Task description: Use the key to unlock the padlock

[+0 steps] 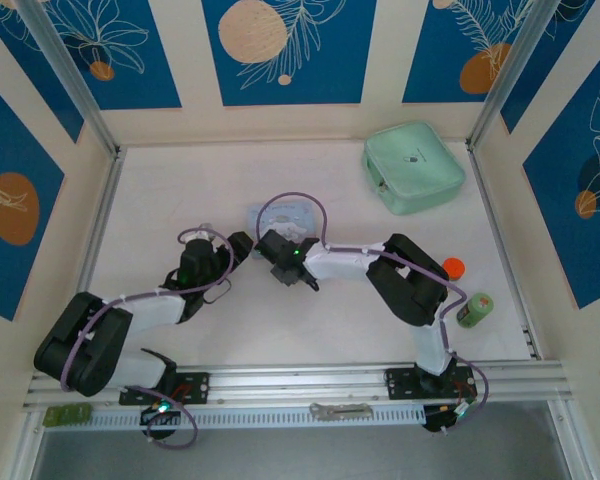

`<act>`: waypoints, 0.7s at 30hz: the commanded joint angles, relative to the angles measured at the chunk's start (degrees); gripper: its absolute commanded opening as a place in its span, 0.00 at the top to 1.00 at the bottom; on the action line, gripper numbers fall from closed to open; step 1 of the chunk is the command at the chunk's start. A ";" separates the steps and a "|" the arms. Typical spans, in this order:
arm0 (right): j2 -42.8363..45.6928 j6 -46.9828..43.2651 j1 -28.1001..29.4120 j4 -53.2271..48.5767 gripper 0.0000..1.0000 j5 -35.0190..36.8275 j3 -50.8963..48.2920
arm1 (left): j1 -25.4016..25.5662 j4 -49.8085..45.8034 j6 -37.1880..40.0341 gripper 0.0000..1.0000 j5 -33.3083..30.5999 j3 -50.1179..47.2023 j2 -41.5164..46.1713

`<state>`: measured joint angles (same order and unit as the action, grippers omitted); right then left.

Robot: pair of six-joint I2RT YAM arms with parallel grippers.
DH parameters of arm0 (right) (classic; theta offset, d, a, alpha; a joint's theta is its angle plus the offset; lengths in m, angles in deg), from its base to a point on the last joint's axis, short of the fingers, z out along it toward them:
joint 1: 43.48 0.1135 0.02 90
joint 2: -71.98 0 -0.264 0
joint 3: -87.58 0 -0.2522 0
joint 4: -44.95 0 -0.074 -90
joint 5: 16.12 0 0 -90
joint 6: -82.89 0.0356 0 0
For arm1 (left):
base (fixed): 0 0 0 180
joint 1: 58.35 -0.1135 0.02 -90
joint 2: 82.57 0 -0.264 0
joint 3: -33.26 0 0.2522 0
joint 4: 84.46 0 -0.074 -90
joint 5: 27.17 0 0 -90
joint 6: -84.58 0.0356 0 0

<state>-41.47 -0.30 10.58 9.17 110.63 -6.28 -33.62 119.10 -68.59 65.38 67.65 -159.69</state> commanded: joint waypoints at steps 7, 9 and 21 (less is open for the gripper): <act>-0.22 -3.26 0.29 3.52 0.76 1.69 -2.82 | -0.56 2.11 -0.69 0.23 0.79 0.87 -1.09; -0.11 -5.47 0.19 5.18 0.80 2.31 -3.33 | -0.56 2.31 -0.80 0.23 0.88 0.82 -1.53; 3.84 -18.84 -2.64 18.76 1.00 -3.75 -9.35 | -0.62 4.55 -1.33 0.23 0.01 -0.87 -0.81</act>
<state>-39.15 -14.29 9.03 24.38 110.26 -14.19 -33.67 120.76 -69.62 65.57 67.65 -161.40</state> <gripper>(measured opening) 0.116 0.767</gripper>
